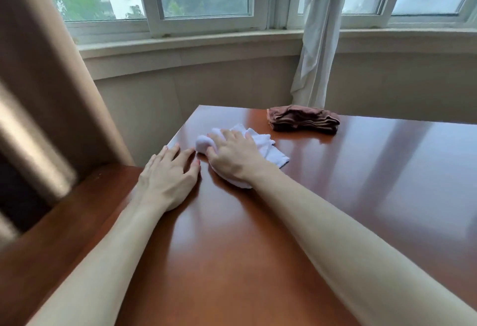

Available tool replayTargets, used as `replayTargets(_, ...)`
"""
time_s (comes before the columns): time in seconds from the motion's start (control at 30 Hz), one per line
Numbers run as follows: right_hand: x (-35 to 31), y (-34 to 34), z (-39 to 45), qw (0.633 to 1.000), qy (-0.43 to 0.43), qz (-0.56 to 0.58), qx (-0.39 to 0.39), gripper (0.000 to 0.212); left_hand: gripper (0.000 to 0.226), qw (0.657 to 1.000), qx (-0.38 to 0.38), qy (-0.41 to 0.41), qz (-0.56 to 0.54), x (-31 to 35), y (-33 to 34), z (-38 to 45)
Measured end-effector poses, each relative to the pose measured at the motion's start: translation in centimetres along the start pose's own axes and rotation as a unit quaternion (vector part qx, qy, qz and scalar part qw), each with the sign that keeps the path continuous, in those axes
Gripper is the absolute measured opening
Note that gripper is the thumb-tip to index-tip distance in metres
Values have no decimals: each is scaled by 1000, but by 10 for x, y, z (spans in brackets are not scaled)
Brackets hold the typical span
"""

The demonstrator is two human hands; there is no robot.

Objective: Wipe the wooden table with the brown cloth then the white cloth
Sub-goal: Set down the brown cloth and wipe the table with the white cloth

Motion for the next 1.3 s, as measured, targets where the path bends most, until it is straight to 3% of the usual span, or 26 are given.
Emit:
replayTargets(0.2, -44, -2, -153, 998, -56, 6, -10, 63, 57, 999, -31, -2, 14, 7, -2, -8)
replayTargets(0.33, -45, -4, -182, 998, -58, 5, -13, 57, 59, 998, -50, 1, 32, 8, 0, -9)
replayTargets(0.5, -30, -4, -130, 1000, -28, 7, -8, 53, 60, 998, -50, 9, 33, 8, 1, -9)
replayTargets(0.7, -2, -3, -2, 1000, 13, 8, -4, 52, 63, 999, -13, 1, 34, 6, 1, -9)
replayTargets(0.9, -7, 8, 138, 1000, -23, -7, -20, 62, 65, 1000, 20, 0, 20, 4, -5, -5)
replayTargets(1.0, 5, 6, 182, 1000, -2, -16, -20, 50, 66, 1000, 26, -2, 11, 4, -7, -10)
replayTargets(1.2, -14, 7, 168, 998, -45, -38, 1, 48, 59, 999, 21, -7, -28, 3, -12, -9)
replayTargets(1.3, -57, 19, 103, 993, -112, -23, -20, 43, 27, 963, 74, -53, -252, -13, -33, -13)
Point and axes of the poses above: each hand's wrist, its own z-axis towards the middle knuckle, its own y-axis out of the palm, x = y × z, the point moved 10 cm from there along z, towards the middle knuckle, and after that the axes turned 4 degrees about -x, right-handed, at the moved point
